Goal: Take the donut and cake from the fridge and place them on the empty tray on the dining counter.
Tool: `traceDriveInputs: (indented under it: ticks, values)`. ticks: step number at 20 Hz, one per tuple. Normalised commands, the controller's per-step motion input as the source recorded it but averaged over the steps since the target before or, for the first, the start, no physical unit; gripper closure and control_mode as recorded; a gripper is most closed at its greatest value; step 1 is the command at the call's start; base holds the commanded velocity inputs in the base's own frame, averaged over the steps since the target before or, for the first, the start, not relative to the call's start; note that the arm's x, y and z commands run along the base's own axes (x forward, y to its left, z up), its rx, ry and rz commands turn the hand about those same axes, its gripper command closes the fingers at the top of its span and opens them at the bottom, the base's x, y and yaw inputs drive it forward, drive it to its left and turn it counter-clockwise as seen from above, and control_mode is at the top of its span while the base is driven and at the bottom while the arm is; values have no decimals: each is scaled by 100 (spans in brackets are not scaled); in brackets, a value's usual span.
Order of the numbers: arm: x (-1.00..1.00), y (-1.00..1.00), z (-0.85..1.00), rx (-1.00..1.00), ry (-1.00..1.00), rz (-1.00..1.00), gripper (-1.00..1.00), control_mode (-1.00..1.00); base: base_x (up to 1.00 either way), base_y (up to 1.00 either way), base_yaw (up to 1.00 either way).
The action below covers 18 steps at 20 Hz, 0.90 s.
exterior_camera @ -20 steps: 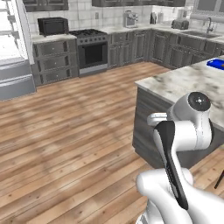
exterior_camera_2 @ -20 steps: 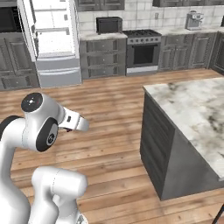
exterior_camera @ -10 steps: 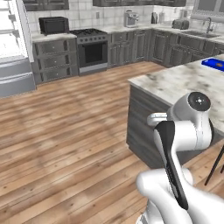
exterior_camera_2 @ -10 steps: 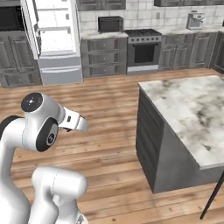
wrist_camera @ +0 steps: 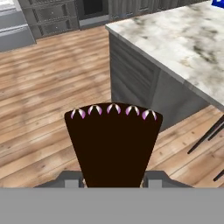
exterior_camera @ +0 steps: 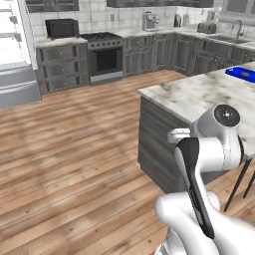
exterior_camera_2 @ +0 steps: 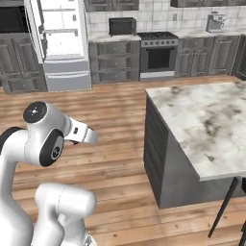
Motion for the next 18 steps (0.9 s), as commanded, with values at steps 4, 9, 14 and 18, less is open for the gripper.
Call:
traceDriveInputs:
  ticks: [4,9,14,18]
  values:
    - [0,0,0,0,0,0,100,100,-20,-57,9]
    - [0,0,0,0,0,0,100,100,-25,-58,9]
    - [0,0,0,0,0,0,100,100,-29,-58,10]
    - [0,0,0,0,0,0,100,100,-26,-56,10]
